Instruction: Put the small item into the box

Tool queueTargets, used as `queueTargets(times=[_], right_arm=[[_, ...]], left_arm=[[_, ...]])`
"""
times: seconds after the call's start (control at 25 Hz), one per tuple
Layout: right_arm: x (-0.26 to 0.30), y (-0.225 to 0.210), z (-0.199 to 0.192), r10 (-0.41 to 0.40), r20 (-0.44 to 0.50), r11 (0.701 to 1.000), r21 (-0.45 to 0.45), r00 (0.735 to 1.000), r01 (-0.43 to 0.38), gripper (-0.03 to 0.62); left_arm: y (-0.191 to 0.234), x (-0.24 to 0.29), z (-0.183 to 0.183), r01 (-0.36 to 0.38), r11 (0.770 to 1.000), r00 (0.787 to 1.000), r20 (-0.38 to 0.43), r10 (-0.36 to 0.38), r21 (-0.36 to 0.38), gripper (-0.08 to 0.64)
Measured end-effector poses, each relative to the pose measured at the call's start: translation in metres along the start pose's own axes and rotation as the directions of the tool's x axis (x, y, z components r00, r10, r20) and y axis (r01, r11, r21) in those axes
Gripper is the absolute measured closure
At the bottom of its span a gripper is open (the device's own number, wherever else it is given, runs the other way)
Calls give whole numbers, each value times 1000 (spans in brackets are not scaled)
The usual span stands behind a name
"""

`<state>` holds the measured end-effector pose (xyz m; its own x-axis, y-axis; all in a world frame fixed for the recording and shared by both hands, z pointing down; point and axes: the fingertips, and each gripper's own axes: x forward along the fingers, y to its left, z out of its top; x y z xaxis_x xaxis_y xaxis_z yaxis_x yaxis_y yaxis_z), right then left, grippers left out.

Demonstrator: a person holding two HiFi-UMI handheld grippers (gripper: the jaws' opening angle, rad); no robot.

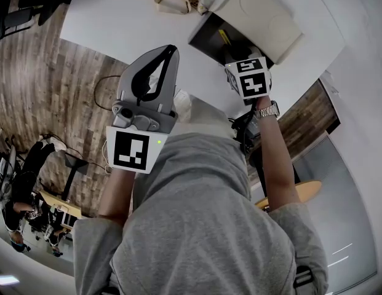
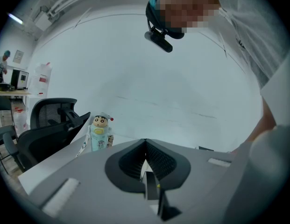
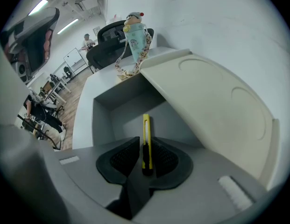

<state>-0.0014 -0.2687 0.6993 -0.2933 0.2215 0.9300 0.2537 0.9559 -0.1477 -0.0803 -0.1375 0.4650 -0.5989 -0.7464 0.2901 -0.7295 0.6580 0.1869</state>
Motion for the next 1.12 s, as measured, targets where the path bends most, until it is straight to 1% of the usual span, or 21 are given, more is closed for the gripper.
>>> queueTargets(times=[0.24, 0.56, 1.04, 1.12], right_arm=[[-7, -8, 3, -43, 34, 999, 19, 998, 43, 496], [-19, -10, 5, -71, 59, 997, 44, 996, 68, 513], [-55, -18, 8, -123, 131, 987, 117, 984, 107, 576], [-60, -16, 8, -125, 141, 986, 130, 982, 107, 576]], left_arm=[[-3, -3, 1, 11, 1000, 1000, 8, -11, 6, 557], [-8, -5, 5, 37, 999, 999, 15, -38, 24, 557], [-31, -3, 19, 124, 990, 992, 20, -126, 70, 557], [-35, -3, 20, 142, 987, 990, 18, -143, 75, 557]])
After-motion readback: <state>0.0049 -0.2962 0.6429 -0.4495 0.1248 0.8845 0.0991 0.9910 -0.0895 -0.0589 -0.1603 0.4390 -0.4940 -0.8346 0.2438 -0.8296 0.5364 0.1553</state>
